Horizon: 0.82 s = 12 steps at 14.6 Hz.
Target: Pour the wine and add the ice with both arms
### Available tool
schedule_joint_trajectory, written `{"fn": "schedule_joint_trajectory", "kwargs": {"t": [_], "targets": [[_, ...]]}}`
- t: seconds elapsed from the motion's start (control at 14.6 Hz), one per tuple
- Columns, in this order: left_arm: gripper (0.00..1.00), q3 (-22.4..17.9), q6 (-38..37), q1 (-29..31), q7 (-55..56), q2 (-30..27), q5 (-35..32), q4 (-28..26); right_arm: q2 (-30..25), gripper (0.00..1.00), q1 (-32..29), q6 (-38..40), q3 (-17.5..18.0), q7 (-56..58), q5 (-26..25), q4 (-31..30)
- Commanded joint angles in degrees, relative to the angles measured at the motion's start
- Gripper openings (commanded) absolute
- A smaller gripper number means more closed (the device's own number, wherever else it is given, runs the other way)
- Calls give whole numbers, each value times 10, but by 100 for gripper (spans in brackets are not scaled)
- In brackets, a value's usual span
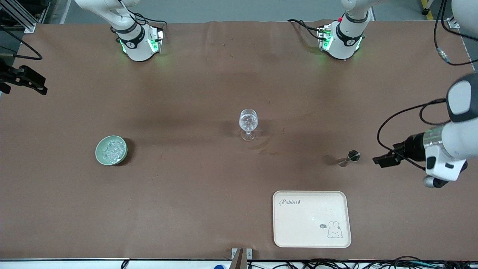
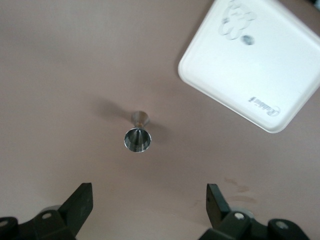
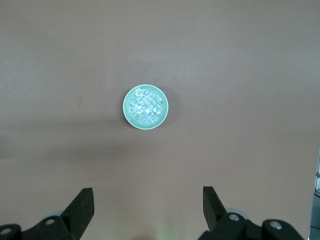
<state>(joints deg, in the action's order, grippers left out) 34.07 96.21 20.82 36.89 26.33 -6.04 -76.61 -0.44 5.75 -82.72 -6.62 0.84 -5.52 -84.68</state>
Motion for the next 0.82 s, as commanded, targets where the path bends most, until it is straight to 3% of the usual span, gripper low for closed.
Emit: {"fn": "schedule_joint_trajectory", "kwargs": {"t": [0.0, 0.21, 0.34, 0.62, 0.75], "targets": [[100, 34, -19, 5, -24, -53, -41, -16, -9, 96, -20, -5, 7, 14, 10, -3], [100, 52, -30, 4, -57, -103, -56, -22, -5, 96, -30, -7, 6, 32, 6, 3], [100, 39, -45, -18, -98, -130, -56, -24, -4, 96, -37, -7, 7, 32, 9, 7], [100, -98, -66, -110, -237, -220, -38, -70, -6, 96, -39, -1, 7, 34, 10, 2], [100, -151, -90, -140, -257, -251, 6, -88, -5, 96, -42, -1, 7, 35, 10, 2]]}}
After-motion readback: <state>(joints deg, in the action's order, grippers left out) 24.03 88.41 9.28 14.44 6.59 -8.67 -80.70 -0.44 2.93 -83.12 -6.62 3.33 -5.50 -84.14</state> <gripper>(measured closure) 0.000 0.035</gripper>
